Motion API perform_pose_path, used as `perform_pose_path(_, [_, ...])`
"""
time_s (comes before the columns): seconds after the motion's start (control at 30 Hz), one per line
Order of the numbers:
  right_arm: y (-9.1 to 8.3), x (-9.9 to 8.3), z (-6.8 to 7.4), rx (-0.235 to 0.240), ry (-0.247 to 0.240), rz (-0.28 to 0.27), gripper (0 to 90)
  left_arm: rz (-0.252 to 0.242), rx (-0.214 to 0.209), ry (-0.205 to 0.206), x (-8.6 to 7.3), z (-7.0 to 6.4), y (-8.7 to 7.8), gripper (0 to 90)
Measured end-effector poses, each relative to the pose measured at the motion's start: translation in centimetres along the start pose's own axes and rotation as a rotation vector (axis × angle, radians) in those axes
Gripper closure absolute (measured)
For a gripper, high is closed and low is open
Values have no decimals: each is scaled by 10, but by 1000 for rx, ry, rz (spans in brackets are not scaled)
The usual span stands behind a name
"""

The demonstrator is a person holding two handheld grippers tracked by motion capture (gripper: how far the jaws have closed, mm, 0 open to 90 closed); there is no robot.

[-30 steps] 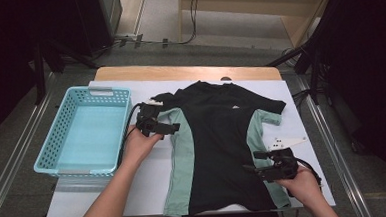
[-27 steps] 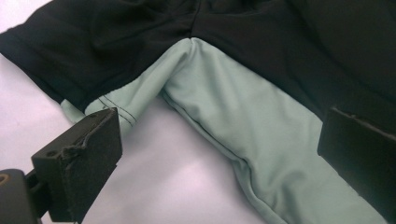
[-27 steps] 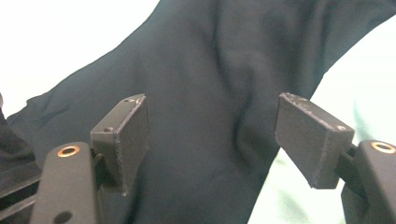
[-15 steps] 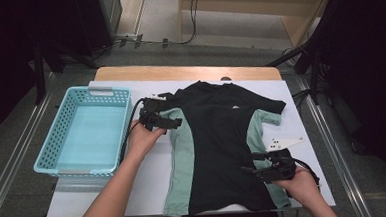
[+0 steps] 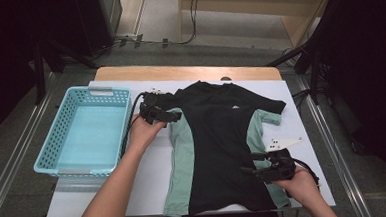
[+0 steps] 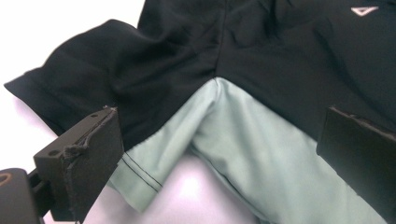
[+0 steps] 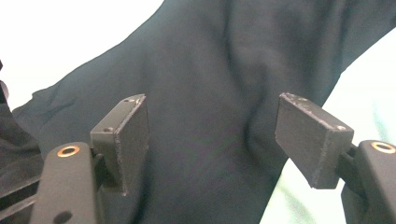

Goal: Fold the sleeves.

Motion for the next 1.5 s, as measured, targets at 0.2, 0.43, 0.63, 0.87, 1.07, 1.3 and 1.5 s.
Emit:
perform_pose_path(0.2, [1,0,1,2,-4,4,247,12,31,-2,3,9,6,14])
perform_pose_path(0.43, [1,0,1,1,-4,5,247,22,43,-26,6,22,11,14])
perform_pose_path(0.63, [2,0,2,5,-4,9,247,10,71,-23,12,32,15,14])
perform_pose_path(0.87, [2,-1,2,7,-7,10,247,11,97,-37,14,44,21,14])
perform_pose_path(1.07, [2,0,2,7,-6,8,247,14,166,-69,11,56,25,92])
perform_pose_path(1.3, [2,0,2,6,-5,9,247,36,191,-57,5,60,28,163])
perform_pose_path(1.5, [3,0,2,7,-7,10,247,37,258,-35,1,58,34,252])
Point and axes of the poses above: each handheld gripper's, and its own axes: y roughly forward along the jaws, x roughly out of its top, z roughly to its left, the point moved 10 cm from there along y, roughly forward along the jaws, and after that the axes turned 6 degrees about y, right-handed, at the moved point
